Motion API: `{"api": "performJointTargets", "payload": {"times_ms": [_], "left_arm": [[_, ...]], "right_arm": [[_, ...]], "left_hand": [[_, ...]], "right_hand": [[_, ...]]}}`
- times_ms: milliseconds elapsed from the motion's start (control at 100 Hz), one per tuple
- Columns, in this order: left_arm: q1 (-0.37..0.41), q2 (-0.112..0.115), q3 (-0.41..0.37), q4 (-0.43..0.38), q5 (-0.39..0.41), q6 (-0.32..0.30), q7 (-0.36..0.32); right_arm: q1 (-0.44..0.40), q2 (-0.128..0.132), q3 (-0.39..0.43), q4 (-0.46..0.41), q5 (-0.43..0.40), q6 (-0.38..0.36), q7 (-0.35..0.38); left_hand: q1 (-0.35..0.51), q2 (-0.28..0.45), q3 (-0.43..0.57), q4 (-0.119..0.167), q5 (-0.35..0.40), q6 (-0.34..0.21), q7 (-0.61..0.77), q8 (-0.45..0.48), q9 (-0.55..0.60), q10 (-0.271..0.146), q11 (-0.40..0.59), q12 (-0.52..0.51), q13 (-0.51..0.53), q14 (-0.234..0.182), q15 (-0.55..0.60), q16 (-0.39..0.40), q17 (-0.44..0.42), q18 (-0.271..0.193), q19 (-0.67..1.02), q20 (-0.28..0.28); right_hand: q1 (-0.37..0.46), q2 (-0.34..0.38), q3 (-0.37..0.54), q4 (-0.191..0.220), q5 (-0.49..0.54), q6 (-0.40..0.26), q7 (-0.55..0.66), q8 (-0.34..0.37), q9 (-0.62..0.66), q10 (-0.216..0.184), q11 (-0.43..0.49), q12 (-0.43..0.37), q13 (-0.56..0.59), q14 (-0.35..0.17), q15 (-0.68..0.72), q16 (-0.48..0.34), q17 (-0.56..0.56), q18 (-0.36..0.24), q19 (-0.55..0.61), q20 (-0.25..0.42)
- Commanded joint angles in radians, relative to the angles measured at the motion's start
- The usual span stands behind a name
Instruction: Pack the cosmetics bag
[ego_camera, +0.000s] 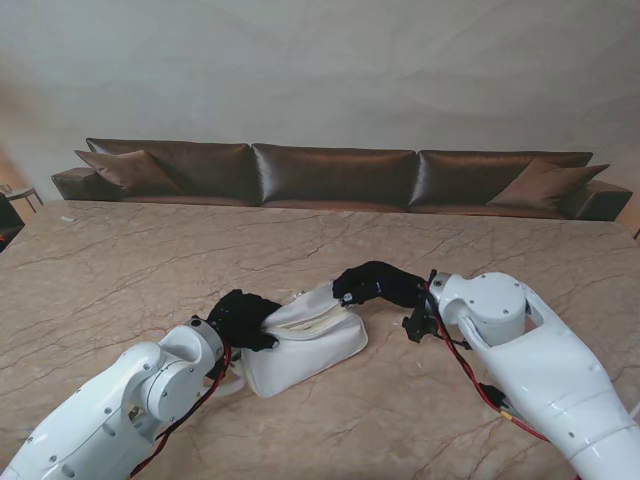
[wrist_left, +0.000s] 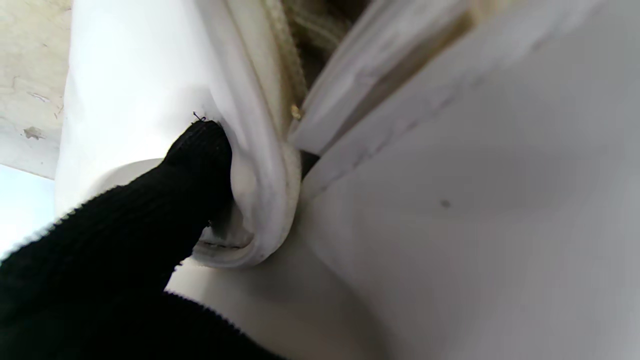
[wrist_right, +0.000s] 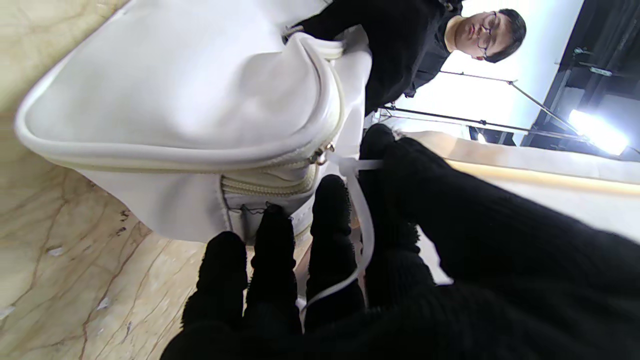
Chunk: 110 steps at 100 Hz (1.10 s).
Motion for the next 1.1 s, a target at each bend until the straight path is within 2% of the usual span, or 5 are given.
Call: {"api": "performJointTargets", "payload": {"times_ms": [0,390,700,810,1090], "left_arm": [[0.025,-0.011,0.014,0.014,-0.003,-0.004,-0.008],[0.027,-0.011,0.013,0.027,0.014,0.003,0.002],[0.024,-0.008,0.017,0.023,0.021,0.0,-0.008],[0.025,-0.006,0.016,0.019,0.03,-0.001,-0.02],[0.009,-0.001,0.045,0.02,0.052,-0.009,-0.034]], "right_arm": [[0.0,-0.002,-0.007,-0.014,-0.005,-0.008,0.019],[-0.036,-0.026,0.028,0.011,0.117,0.003,0.016],[-0.041,-0.027,0.026,-0.014,0.111,0.019,-0.003],[-0.052,-0.024,0.037,-0.045,0.09,0.058,-0.017],[-0.084,-0.02,0.043,-0.127,0.004,0.112,-0.098]], "left_hand": [[0.317,0.209,0.203,0.182,0.139,-0.209,0.184,0.045,0.082,-0.112,0.089,0.018,0.061,-0.018,0.102,0.032,-0.003,0.004,0.037,0.009],[0.32,0.211,0.2,0.182,0.138,-0.206,0.185,0.048,0.079,-0.111,0.09,0.017,0.059,-0.017,0.093,0.029,-0.003,0.004,0.036,0.005],[0.318,0.208,0.199,0.178,0.136,-0.204,0.182,0.048,0.077,-0.112,0.087,0.019,0.058,-0.018,0.088,0.027,-0.003,0.002,0.034,0.001],[0.318,0.211,0.199,0.177,0.135,-0.205,0.181,0.048,0.077,-0.113,0.087,0.019,0.058,-0.018,0.087,0.026,-0.004,0.001,0.033,0.001],[0.322,0.213,0.198,0.181,0.14,-0.203,0.184,0.049,0.079,-0.108,0.09,0.02,0.057,-0.015,0.087,0.027,-0.005,0.001,0.032,-0.001]], "right_hand": [[-0.023,-0.016,0.01,0.031,-0.037,-0.203,0.049,0.063,-0.018,-0.021,-0.002,-0.013,-0.009,-0.048,-0.086,-0.067,0.001,-0.034,0.0,0.02],[-0.117,-0.019,-0.034,0.067,-0.032,-0.238,0.002,0.077,-0.258,-0.021,-0.22,-0.307,-0.066,-0.09,-0.751,-0.141,-0.051,-0.062,-0.419,0.113],[-0.097,-0.031,-0.114,0.0,0.024,-0.173,0.057,0.082,-0.204,-0.002,-0.183,-0.33,-0.05,-0.073,-0.716,-0.134,-0.045,-0.058,-0.376,0.136],[-0.072,0.064,-0.092,0.026,0.098,-0.152,0.077,0.051,-0.175,0.003,-0.176,-0.333,-0.051,-0.066,-0.709,-0.141,-0.046,-0.052,-0.379,0.133],[-0.128,-0.038,-0.01,0.077,0.192,-0.192,0.086,0.051,-0.157,-0.01,-0.265,-0.466,-0.046,-0.082,-0.777,-0.295,-0.056,-0.026,-0.408,0.119]]}}
